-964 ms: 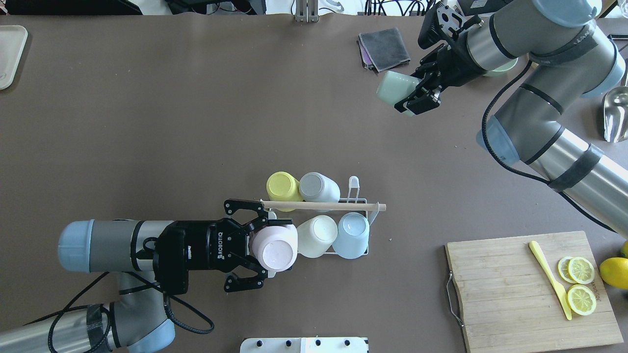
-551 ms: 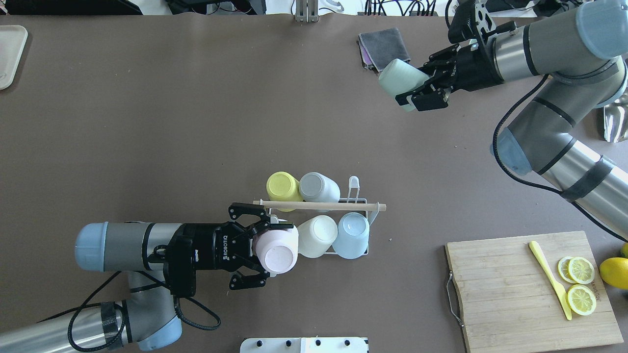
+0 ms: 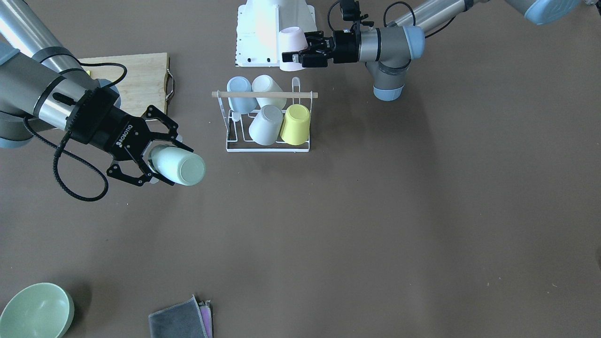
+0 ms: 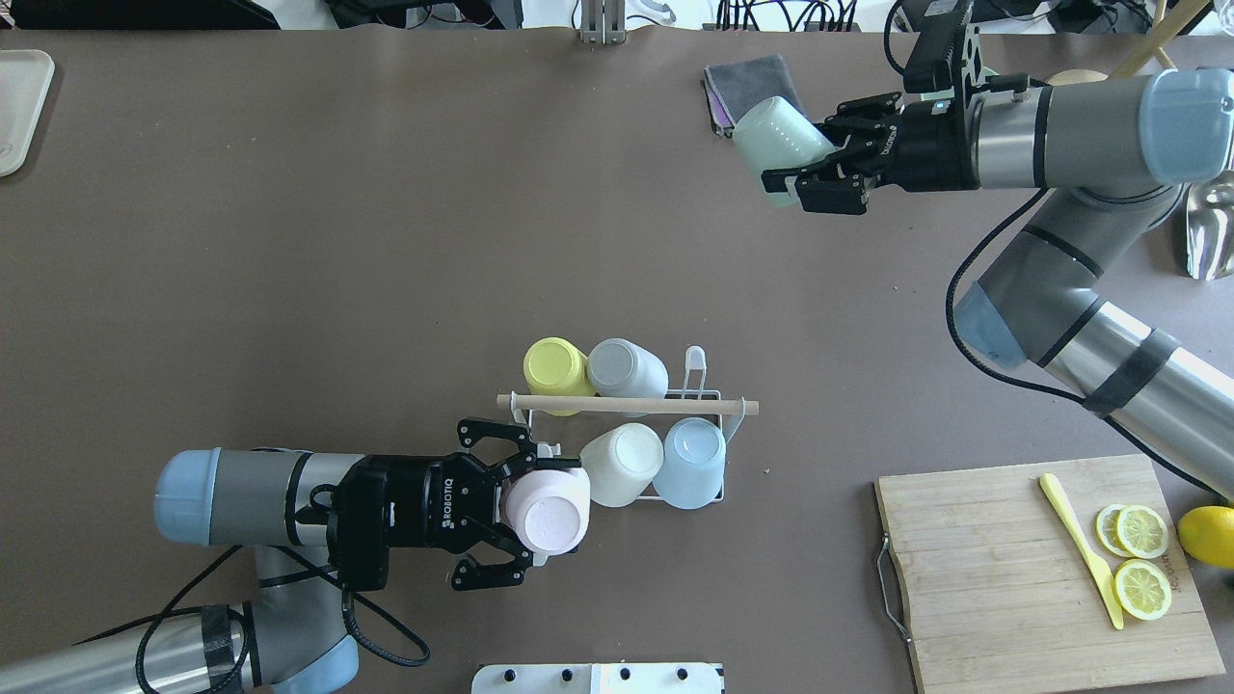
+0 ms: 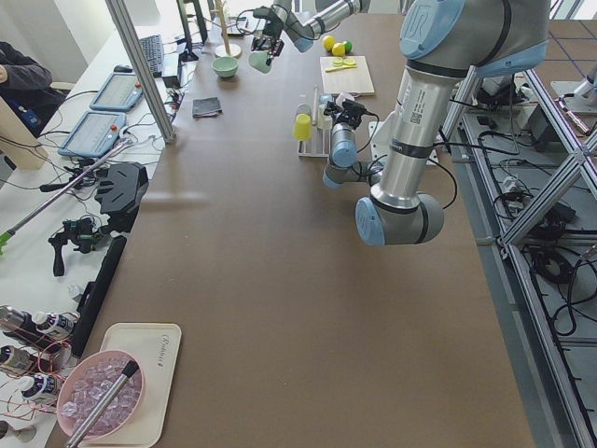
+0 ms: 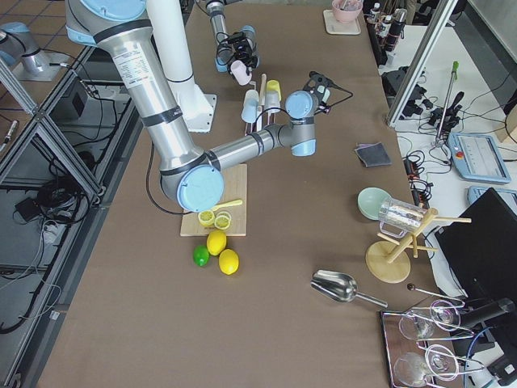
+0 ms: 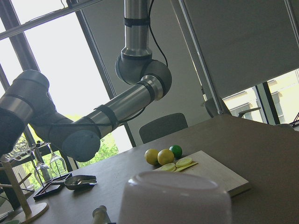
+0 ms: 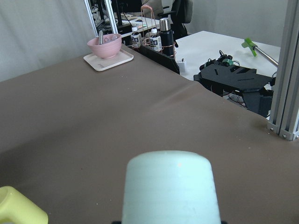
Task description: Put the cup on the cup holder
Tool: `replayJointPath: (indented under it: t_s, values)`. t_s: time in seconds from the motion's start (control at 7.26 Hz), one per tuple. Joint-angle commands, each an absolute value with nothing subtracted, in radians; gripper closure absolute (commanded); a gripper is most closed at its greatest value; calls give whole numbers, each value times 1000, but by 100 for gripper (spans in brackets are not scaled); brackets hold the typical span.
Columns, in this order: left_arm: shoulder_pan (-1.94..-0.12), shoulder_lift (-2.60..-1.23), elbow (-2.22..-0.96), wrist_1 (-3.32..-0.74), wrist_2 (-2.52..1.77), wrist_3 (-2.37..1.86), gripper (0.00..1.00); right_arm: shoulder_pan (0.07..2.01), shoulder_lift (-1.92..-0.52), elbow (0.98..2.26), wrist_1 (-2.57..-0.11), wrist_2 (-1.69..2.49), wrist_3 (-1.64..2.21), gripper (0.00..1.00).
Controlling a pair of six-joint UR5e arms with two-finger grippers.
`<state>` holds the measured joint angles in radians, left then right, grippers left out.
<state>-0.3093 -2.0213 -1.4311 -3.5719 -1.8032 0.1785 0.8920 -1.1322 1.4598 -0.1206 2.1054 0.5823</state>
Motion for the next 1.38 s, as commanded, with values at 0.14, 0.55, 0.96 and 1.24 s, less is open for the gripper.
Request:
replayJointPath:
  t_s: [0.14,0.55,0.96,1.24]
  values:
    - [-302,-2028,-1422,-3573,-1804,175,49,824,-1140,1439,15,2023,672,51]
    - [-301,-2036,-1401,-3576,-1805,175,49,756,-1163,1453,97,1945,701,51]
    - [-307,-2037,-1396,-3596,-1802,173,49,684,-1166,1479,147,1901,562,51]
    - [-316,-2040,-1394,-3602,-1793,167,49,606,-1195,1514,150,1850,453,51]
